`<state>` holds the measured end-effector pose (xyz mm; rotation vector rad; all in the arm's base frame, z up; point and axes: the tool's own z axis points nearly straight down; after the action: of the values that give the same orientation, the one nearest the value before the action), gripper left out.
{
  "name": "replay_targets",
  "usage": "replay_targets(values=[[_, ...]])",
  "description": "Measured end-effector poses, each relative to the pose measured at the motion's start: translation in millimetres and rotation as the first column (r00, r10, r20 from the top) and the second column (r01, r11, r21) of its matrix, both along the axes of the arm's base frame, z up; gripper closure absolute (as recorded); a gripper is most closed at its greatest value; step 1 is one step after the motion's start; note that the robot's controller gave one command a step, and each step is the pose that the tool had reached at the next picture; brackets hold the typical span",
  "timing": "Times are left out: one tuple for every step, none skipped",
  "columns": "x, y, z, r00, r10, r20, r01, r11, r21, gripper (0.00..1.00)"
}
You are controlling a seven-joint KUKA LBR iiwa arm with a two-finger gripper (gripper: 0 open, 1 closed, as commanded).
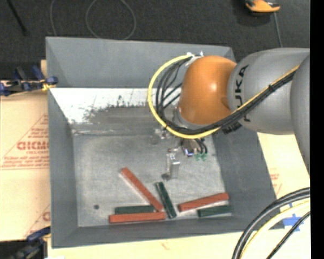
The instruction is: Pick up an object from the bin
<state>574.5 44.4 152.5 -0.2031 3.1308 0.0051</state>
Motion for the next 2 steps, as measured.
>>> replay_targets(values=[[-79.7, -0.9, -81.1, 0.963, 0.270, -0.008, -0.270, 0.963, -0.003, 0.00], [-77.6, -1.3, -78.4, 0.963, 0.270, -0.002, -0.270, 0.963, -0.005, 1.00]])
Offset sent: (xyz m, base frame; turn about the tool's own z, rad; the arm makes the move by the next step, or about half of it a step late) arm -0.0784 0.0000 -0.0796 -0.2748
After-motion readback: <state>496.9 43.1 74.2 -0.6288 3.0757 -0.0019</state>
